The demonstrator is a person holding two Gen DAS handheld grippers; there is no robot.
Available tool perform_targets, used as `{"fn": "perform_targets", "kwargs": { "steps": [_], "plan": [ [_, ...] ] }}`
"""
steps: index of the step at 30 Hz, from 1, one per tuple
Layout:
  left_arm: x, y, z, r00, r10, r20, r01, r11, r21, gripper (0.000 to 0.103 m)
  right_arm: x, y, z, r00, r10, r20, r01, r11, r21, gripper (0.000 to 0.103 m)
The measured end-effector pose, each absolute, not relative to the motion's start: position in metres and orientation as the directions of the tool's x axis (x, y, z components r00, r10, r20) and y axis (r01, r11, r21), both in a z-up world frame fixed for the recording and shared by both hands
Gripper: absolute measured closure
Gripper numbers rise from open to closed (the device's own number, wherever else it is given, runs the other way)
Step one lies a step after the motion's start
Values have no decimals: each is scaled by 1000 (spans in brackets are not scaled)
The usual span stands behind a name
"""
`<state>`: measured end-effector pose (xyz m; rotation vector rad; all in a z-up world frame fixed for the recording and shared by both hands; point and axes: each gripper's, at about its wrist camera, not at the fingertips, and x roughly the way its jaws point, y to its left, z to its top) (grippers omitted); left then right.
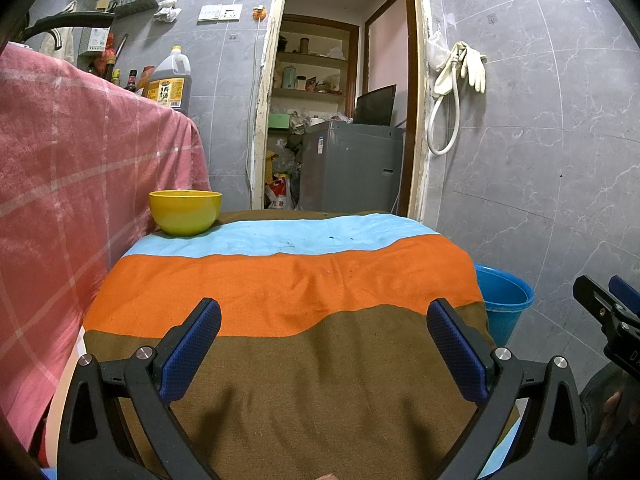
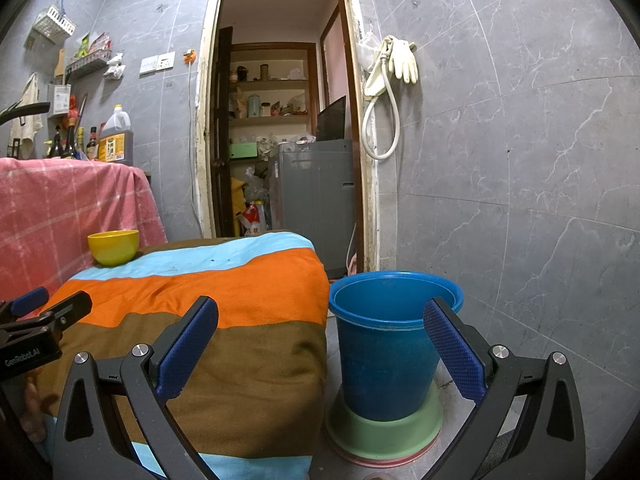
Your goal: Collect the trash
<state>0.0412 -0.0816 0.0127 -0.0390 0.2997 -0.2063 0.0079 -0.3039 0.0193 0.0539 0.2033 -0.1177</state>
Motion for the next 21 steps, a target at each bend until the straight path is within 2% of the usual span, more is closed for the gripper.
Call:
{"fn": "perform_targets", "kwargs": {
  "steps": [21],
  "plan": [
    [34, -86, 10, 949, -168, -268, 167, 986, -26, 2, 8, -300, 19, 972, -107, -207, 117, 992, 39, 0]
  ]
}}
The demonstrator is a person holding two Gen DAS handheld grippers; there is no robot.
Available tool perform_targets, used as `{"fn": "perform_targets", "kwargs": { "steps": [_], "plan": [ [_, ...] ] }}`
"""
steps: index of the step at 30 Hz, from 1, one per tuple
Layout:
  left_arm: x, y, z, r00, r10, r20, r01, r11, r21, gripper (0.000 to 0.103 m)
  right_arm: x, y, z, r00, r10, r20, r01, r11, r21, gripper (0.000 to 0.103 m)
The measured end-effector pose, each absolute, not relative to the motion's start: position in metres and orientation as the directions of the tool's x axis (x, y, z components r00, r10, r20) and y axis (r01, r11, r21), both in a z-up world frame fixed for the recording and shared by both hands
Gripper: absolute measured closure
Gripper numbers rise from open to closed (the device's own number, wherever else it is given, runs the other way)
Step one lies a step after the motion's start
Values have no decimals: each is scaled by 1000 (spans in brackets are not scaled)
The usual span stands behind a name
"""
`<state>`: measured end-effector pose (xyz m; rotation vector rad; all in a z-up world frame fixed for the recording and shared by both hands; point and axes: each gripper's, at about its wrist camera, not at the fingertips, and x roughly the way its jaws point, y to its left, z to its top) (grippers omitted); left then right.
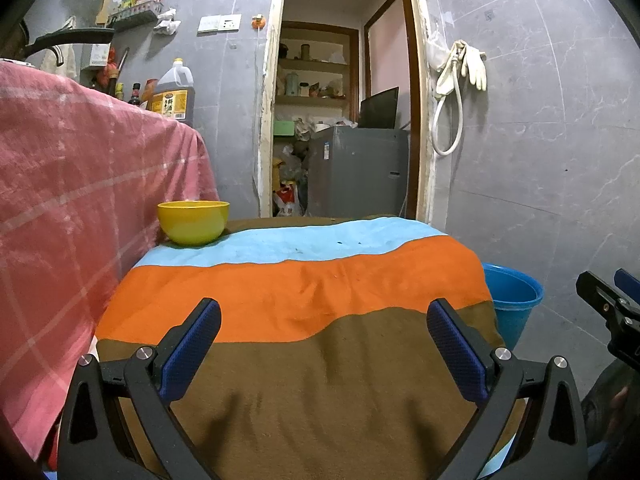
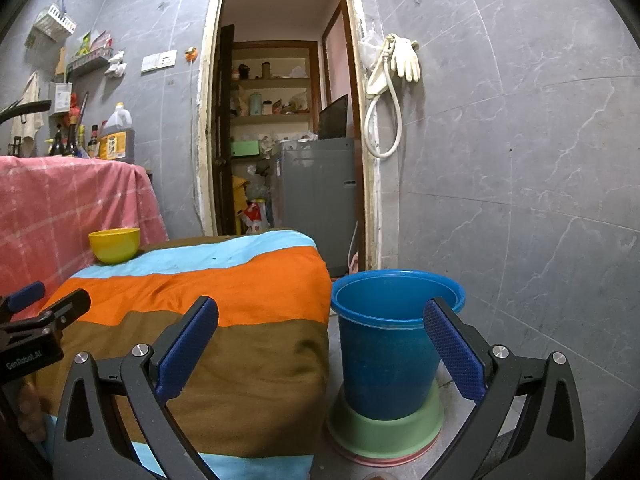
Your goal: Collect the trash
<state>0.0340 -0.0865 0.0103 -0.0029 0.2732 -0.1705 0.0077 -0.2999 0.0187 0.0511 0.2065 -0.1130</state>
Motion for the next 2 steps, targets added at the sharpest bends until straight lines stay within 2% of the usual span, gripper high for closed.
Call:
{"fn": "perform_targets", "kwargs": {
  "steps": [2],
  "plan": [
    [34, -86, 10, 948, -168, -270, 167, 986, -27, 2, 8, -299, 19, 972, -107, -208, 117, 992, 39, 0]
  ]
}}
